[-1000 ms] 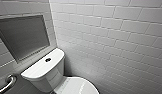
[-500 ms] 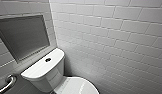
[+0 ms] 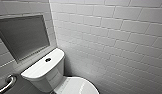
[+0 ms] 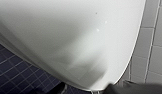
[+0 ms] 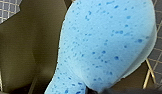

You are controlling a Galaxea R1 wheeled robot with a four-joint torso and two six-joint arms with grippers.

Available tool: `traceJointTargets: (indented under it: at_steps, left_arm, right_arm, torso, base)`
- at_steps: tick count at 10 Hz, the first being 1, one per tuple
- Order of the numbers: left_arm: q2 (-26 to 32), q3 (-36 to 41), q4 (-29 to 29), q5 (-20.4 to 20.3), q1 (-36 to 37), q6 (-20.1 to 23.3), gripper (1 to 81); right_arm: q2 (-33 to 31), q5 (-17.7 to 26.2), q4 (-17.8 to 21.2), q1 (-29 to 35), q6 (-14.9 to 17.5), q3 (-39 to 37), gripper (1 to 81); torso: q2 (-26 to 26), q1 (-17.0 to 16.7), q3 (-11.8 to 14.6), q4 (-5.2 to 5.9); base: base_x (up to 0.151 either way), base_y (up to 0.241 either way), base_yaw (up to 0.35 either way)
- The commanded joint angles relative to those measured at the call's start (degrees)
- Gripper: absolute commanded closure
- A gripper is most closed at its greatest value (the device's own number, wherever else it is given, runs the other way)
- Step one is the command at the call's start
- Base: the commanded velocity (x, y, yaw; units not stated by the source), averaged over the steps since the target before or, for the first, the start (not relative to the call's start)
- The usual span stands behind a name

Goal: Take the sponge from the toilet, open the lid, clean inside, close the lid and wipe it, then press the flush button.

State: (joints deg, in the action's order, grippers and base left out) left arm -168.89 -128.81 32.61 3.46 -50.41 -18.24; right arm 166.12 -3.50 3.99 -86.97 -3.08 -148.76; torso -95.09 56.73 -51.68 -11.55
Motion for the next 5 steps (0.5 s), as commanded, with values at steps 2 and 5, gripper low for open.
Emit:
traceJointTargets:
  at_steps: [2, 5]
  left_arm:
    - [-2.15, -2.42, 0.35, -0.91, 7.47, -3.73, 1.0]
    - [-0.94, 0.03, 0.35, -1.26, 8.61, -3.91, 1.0]
  right_arm:
    - [-0.42, 2.18, 0.85, 2.45, -0.52, -0.2, 81.1]
    - [-0.06, 2.18, 0.76, 2.72, -0.43, -0.21, 81.1]
  torso:
    - [0.0, 0.0, 0.0, 0.0]
    - [0.0, 0.0, 0.0, 0.0]
  base:
    - [0.0, 0.0, 0.0]
    - [0.0, 0.0, 0.0]
